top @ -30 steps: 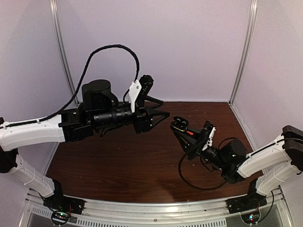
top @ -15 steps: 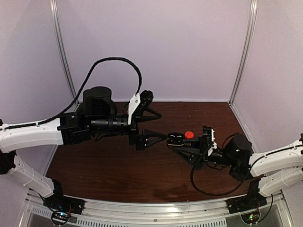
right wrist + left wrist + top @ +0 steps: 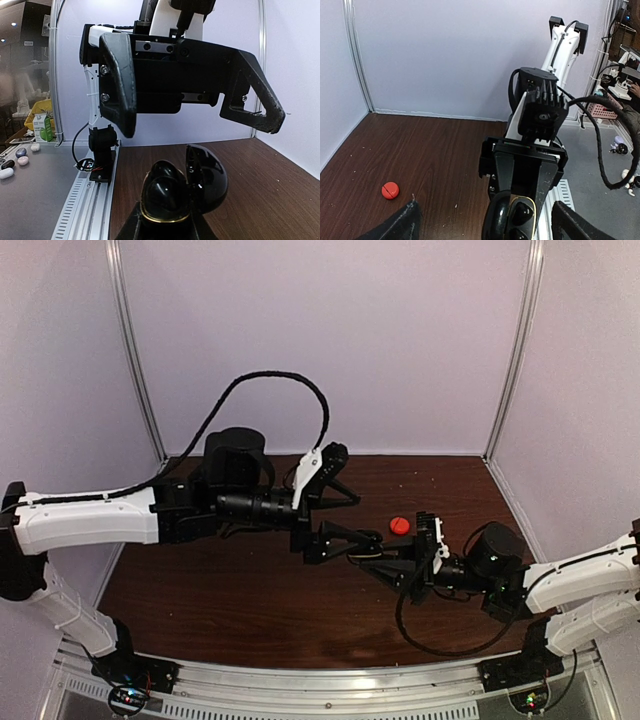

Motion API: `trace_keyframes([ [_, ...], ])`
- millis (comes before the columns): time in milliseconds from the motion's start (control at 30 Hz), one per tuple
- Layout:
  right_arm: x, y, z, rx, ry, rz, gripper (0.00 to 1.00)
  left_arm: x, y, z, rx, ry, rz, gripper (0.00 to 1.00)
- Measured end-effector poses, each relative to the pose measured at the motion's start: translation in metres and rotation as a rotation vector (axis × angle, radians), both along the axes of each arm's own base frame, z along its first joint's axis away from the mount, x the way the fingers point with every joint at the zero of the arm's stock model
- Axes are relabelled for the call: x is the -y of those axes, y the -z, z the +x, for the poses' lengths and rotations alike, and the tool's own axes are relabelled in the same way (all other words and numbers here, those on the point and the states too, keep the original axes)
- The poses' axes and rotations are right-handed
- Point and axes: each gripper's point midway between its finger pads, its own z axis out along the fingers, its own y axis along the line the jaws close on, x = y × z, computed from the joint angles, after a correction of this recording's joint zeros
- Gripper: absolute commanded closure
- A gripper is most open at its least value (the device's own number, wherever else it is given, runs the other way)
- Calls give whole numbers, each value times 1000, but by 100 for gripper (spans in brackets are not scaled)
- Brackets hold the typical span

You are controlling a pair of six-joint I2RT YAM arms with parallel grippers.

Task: Insert the wireless bluetooth earbuds into the charging case
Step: Adjust the right earbud in the right side groove of the charging case.

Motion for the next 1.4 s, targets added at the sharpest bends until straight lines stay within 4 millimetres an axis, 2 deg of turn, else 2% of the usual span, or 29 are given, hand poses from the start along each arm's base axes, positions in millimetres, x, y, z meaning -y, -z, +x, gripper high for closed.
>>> trace_keyframes([
  [333,-3,2,1,-6,-5,-11,100,11,12,2,-61,9,21,3],
  [533,-3,2,-2,-2,-21,-13,100,16,18,11,-81,-26,53,2],
  [733,-4,12,-1,-14,-17,-53,100,19,33,20,-109,-68,108,2],
  [967,-4,18,0,-23,-15,-80,100,17,39,21,-98,-86,135,2],
  [1100,-4,16,-1,-23,-16,-73,100,14,32,21,-68,-91,125,2],
  [1200,-3,13,0,-34,-15,-56,100,10,14,19,-40,-84,81,2],
  [1300,-3,10,0,-53,-18,-44,100,2,-5,10,0,-55,15,2],
  [1400,-3,10,1,-76,-18,-38,100,-9,-13,-1,35,-23,-24,2],
])
